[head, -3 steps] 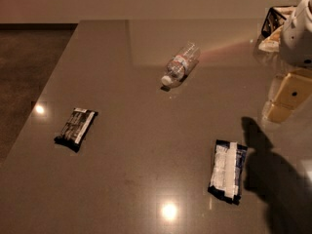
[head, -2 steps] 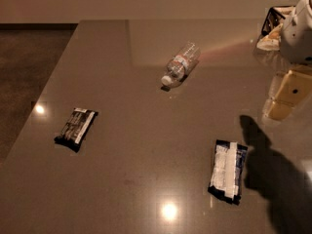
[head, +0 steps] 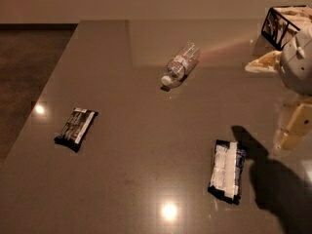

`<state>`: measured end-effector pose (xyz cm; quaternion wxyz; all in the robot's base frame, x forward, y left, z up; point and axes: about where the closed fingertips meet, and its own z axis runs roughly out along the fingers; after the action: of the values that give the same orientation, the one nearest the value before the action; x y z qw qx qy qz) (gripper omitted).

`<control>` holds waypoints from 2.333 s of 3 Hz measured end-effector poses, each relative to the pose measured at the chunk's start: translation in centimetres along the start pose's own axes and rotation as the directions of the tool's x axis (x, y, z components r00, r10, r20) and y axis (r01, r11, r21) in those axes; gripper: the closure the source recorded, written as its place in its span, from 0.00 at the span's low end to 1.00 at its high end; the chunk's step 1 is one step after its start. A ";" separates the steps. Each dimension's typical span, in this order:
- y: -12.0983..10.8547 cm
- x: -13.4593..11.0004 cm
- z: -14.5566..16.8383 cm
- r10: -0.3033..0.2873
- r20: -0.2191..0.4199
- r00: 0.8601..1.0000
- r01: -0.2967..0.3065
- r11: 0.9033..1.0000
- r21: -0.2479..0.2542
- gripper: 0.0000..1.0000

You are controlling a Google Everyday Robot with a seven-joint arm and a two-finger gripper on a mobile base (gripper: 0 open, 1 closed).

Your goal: Move rxbar blueberry near water bottle

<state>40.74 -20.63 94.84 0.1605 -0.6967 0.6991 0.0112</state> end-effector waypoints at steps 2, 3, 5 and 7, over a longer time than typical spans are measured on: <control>5.6 -1.9 4.6 -0.323 0.020 0.946 0.323 0.939 -0.117 0.00; 7.7 -2.6 8.1 -0.447 0.028 0.894 0.442 0.872 -0.211 0.00; 8.8 -1.7 11.2 -0.516 0.012 0.856 0.497 0.818 -0.291 0.18; 8.4 -1.4 10.8 -0.516 -0.001 0.857 0.491 0.816 -0.305 0.71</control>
Offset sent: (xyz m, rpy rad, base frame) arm -0.0703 0.0497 -0.0893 -0.1196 0.0994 0.5522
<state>34.79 -16.42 83.15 0.0232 -0.8724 0.4864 0.0429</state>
